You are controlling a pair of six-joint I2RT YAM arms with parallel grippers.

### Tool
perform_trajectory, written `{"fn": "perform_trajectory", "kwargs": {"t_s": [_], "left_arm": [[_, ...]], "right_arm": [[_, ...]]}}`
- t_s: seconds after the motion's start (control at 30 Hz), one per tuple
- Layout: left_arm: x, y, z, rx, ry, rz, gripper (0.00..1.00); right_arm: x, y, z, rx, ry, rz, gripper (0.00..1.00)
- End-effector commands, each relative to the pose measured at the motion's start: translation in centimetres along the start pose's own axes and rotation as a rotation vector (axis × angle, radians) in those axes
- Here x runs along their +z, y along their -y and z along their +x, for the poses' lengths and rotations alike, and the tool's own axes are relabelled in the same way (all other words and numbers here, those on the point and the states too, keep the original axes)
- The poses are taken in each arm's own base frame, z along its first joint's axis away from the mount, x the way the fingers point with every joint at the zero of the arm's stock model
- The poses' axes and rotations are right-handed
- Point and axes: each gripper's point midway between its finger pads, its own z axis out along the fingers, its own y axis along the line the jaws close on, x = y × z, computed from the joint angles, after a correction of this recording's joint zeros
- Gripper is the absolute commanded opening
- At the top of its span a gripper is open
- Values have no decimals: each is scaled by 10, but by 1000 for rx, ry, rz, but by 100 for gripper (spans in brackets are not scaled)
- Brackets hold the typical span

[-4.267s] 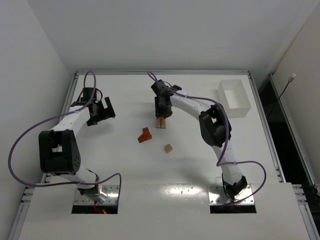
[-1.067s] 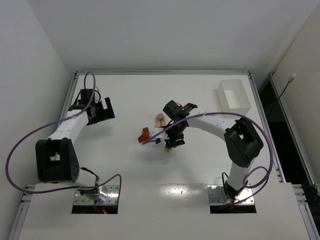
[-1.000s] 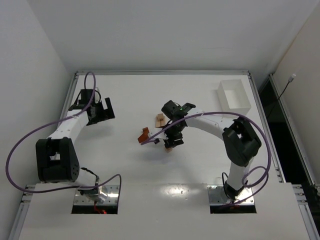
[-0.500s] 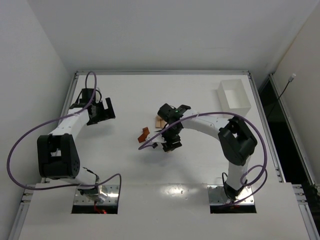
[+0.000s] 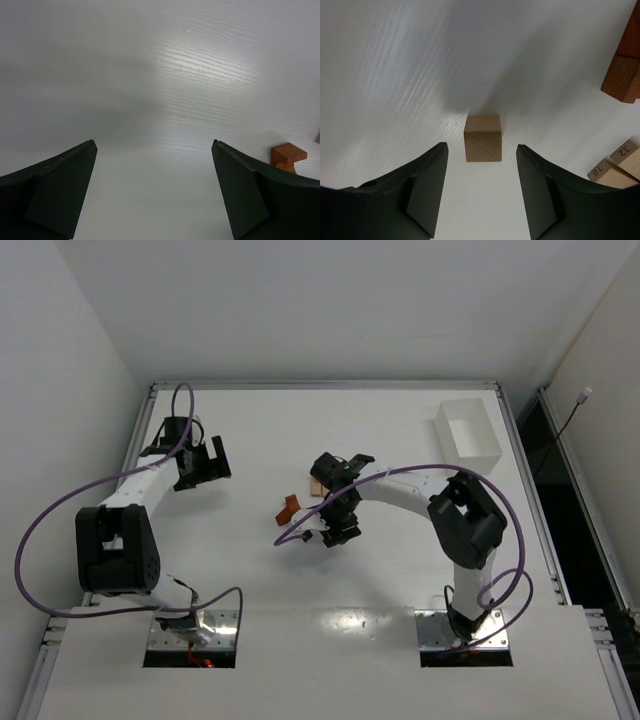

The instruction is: Build the wood block tower

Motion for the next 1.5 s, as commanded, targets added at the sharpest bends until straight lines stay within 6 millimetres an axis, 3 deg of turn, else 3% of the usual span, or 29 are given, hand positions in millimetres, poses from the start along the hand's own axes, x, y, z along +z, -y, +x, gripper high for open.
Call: {"fn": "perform_trajectory", "kwargs": {"t_s": [0.0,0.9,1.03,1.13,1.17,1.2,1.3,1.47], "left_arm": [[-2,1,-18,0,41,13,100],[7,2,-10,-1,8,23,100],[9,1,-8,-2,0,21,100],[10,2,-10,-1,8,23,100],[10,2,-10,-1,8,23,100],[10,2,-10,-1,8,23,100],[10,2,-10,-1,8,23,100],[-7,-3,-13,-10,67,-1,100]], "right_arm": [[6,3,-2,-32,8,-7,54],[22,6,7,14,-33,-17,49],[26,7,10,27,-45,-24,38],[26,10,9,36,-45,-24,19],[26,10,9,36,-45,-24,6],[26,9,9,47,-45,-23,3],[11,20,-1,87,-29,29,0],[-54,50,-55,255,122,185,0]]}}
